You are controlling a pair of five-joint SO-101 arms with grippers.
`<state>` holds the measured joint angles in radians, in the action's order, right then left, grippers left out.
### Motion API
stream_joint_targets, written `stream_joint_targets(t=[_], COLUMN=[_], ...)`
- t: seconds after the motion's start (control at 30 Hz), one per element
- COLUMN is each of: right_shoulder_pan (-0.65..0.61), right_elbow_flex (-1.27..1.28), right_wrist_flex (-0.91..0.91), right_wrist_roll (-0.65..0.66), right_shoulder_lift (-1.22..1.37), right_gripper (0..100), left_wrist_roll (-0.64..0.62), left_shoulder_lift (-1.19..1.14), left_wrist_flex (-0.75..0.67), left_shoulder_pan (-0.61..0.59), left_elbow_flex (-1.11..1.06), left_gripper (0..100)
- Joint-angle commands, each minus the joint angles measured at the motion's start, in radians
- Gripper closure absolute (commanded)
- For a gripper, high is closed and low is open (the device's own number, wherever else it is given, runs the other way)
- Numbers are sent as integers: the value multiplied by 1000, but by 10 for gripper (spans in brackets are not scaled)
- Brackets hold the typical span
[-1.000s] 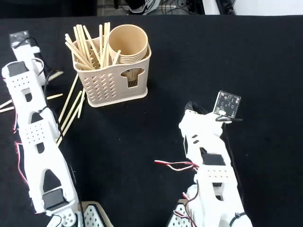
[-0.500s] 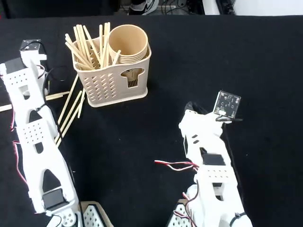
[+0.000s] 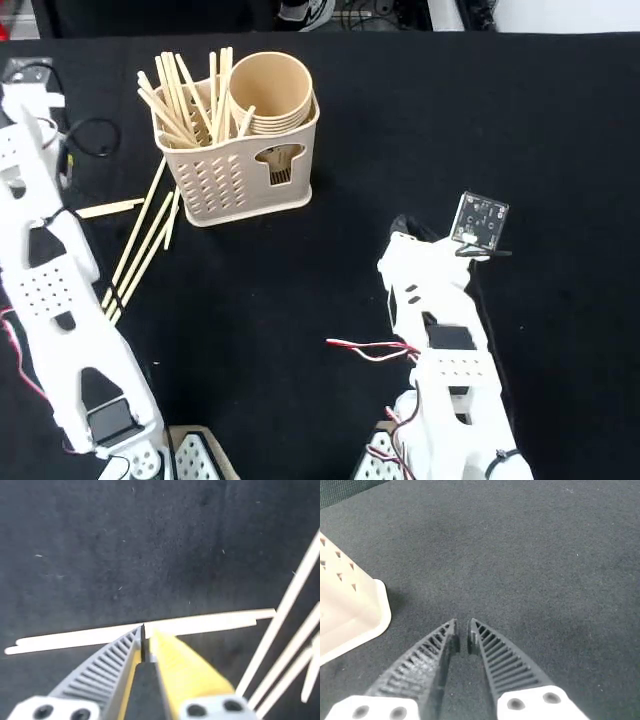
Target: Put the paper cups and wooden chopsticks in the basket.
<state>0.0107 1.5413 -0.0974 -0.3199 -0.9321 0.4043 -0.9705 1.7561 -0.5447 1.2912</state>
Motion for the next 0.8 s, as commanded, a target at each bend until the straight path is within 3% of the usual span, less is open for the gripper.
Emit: stream_joint_targets(t=[0.0,0.23,0.33,0.53,0.77], right_shoulder_pan=[-8,-8,-8,-8,-8], right_elbow_flex=[-5,-4,-4,-2,-2], right_wrist_flex=[23,23,23,23,23], right_wrist_roll=[9,9,9,9,9], right_shoulder_lift=[-2,-2,-2,-2,-2], right_gripper=[946,946,946,946,946], left_wrist_roll=[183,816,1011,1215,1260], left_shoulder_lift=[259,394,391,301,157], left_wrist_flex=[8,5,-3,-103,-104], left_shoulder_pan=[-31,-53,-53,-33,1], left_elbow_flex=[-170,-446,-479,-503,-421], left_gripper=[875,859,859,858,858])
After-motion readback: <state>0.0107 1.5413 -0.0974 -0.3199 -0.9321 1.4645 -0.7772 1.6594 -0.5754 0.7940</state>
